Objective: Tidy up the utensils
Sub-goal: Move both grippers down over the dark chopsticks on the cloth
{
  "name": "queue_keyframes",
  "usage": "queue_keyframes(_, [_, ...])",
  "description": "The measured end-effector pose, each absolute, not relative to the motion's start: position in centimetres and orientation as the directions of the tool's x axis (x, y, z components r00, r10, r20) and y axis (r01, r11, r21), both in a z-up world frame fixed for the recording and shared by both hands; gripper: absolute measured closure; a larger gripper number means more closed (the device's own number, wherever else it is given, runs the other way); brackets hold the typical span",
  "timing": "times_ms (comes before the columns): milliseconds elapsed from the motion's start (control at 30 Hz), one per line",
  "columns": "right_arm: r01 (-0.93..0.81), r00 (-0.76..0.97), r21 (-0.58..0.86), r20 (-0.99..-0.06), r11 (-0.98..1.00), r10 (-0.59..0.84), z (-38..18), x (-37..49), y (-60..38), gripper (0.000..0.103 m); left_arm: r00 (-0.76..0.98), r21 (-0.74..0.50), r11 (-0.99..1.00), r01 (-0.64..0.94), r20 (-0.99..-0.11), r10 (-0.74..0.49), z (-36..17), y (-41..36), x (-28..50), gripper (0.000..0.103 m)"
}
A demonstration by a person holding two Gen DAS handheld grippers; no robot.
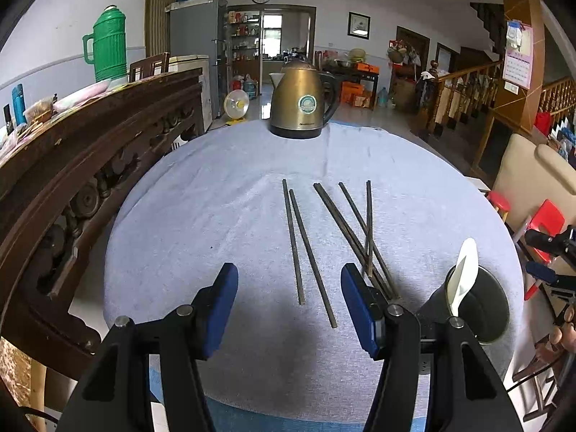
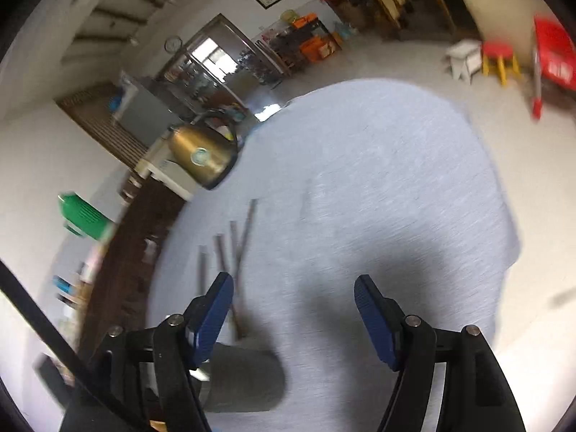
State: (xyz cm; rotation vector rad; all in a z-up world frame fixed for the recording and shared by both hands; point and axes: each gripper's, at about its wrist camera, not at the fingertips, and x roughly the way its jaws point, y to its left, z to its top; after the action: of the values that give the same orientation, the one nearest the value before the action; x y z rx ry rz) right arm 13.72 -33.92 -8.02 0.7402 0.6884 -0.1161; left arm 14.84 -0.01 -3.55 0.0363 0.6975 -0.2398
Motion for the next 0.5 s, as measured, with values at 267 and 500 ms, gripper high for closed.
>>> queue_keyframes(267, [0.331, 0.764, 0.536, -0.635, 0.776, 0.113, -5.8, 14.6, -35.0, 0.024, 0.739, 0.006, 0.975, 0.220, -0.653, -0.163, -2.7, 0.3, 16.2, 0.040])
queue_keyframes(500, [0.369, 0.613, 0.444, -0.777, 0.816, 0.146, -5.6, 19.8, -35.8, 0.024, 0.625, -0.025, 0.971, 0.239, -0.761, -0.174, -2.8, 2.0, 21.0, 0.038])
